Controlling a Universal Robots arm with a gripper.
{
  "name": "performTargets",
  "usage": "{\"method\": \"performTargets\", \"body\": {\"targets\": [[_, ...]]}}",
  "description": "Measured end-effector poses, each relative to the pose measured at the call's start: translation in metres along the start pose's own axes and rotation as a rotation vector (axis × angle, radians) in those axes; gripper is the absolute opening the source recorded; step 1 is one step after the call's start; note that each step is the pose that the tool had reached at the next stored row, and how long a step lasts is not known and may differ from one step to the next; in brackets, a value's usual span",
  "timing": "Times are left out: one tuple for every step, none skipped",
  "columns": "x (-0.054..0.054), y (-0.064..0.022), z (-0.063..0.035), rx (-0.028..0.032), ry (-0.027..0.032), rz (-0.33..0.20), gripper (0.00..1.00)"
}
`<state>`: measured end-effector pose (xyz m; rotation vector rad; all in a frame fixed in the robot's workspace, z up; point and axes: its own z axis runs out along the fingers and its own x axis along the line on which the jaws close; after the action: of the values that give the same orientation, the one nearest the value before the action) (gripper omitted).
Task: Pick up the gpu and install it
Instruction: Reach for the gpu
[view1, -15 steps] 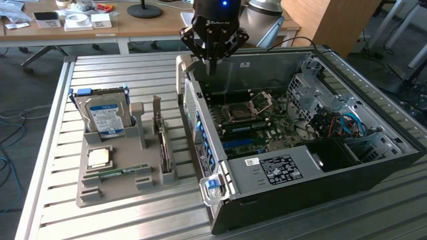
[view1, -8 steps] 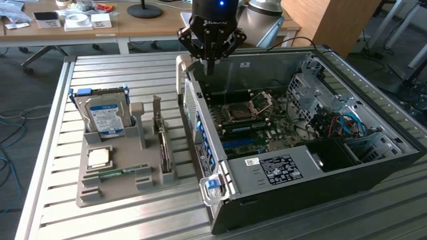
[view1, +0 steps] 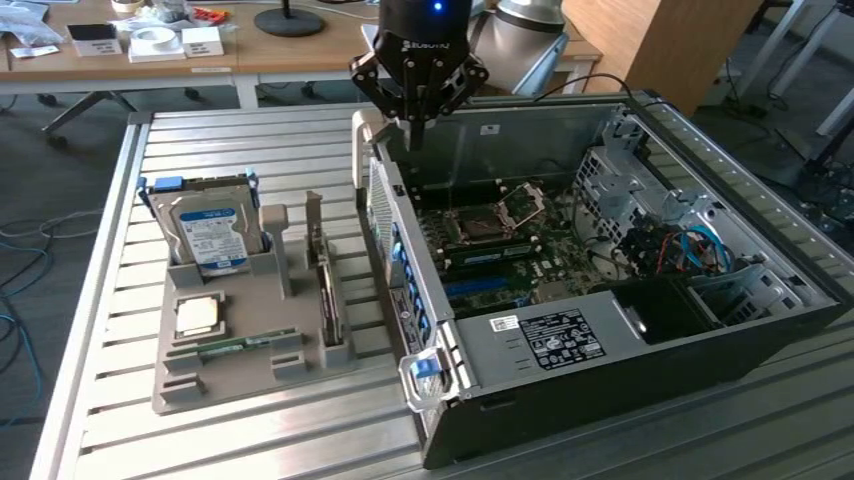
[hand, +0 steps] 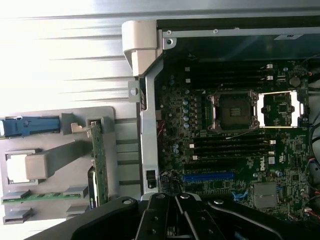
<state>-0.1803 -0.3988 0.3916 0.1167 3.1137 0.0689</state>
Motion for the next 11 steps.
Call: {"method": "performTargets", "body": {"targets": [[0.0007, 0.0000, 0.0000, 0.0000, -0.0001, 0.000, 0.11], [0.0013, -0.0001, 0.0000, 0.0000, 0.0000, 0.000, 0.11], [0.0020, -0.0002, 0.0000, 0.0000, 0.0000, 0.000, 0.11], [0.0026, -0.0002, 0.0000, 0.0000, 0.0000, 0.000, 0.11], [0.0033, -0.0003, 0.0000, 0.0000, 0.0000, 0.000, 0.11], [0.0039, -0.0003, 0.0000, 0.0000, 0.0000, 0.000, 0.11], [0.0046, -0.0004, 0.0000, 0.0000, 0.0000, 0.000, 0.11], [0.0053, -0.0004, 0.0000, -0.0001, 0.0000, 0.000, 0.11], [0.0059, -0.0004, 0.0000, 0.0000, 0.0000, 0.000, 0.11], [0.0065, -0.0005, 0.0000, 0.0000, 0.0000, 0.000, 0.11], [0.0072, -0.0005, 0.0000, 0.0000, 0.0000, 0.000, 0.11]]}}
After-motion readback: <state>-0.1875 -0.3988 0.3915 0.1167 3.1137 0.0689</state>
